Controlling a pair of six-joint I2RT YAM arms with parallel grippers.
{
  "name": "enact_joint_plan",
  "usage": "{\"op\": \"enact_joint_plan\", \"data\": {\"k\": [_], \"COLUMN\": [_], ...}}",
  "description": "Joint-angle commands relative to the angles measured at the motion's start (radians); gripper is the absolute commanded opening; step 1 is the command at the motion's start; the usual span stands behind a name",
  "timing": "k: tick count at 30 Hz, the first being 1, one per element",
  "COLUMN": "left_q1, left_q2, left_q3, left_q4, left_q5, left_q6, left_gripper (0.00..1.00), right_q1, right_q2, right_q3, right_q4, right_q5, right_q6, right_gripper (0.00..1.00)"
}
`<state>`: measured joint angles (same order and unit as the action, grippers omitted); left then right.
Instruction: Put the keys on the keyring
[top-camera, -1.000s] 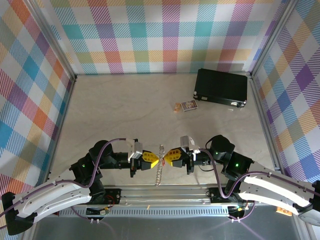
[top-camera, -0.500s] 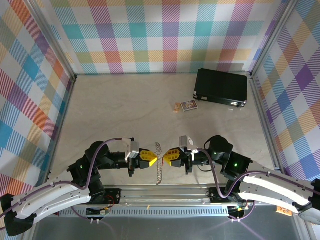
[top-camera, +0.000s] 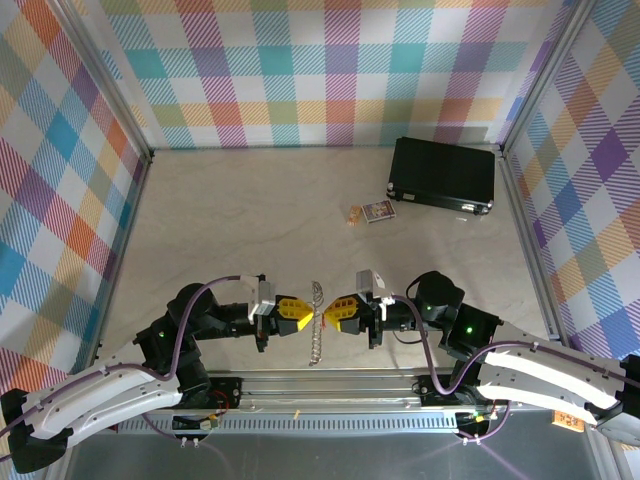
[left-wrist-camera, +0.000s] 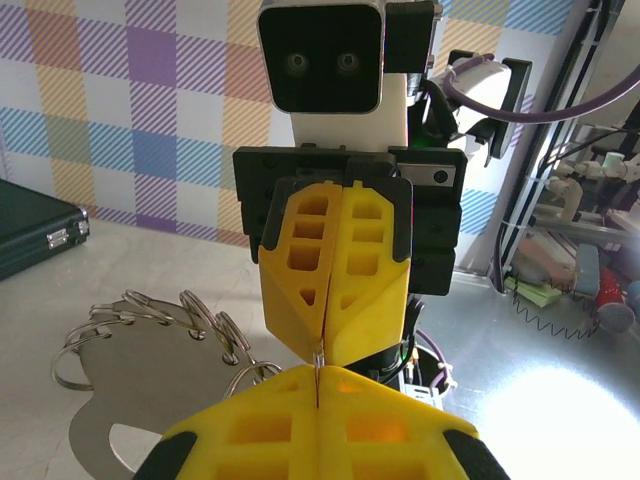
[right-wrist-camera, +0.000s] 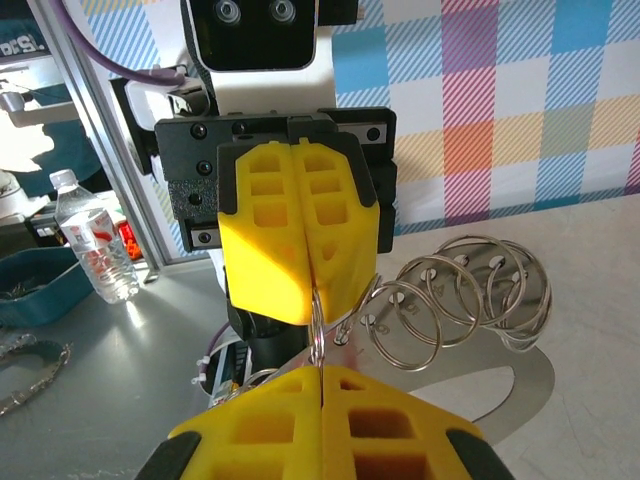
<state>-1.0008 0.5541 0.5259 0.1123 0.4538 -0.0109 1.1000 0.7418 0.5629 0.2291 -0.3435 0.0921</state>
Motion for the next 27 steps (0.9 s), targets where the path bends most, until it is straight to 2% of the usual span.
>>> {"op": "enact_joint_plan", "data": {"k": [1,27], "left_q1": [-0.006,-0.007], "left_q2": [-0.010,-0.017], "left_q3": [-0.014,-0.023], "left_q4": [0.055,0.067], "left_q5": [-0.003,-0.003], "left_q6": [0.009,0.005], "left_gripper": [0.00,0.00], "right_q1": [0.009,0.014], "right_q2": [-0.012,-0.008], "right_q3": [-0.009,-0.018], "right_q4": [0.097,0.090], "right_q5": [0.006,0.027], "right_q6": [0.020,0.020], "right_gripper": [0.00,0.00]}}
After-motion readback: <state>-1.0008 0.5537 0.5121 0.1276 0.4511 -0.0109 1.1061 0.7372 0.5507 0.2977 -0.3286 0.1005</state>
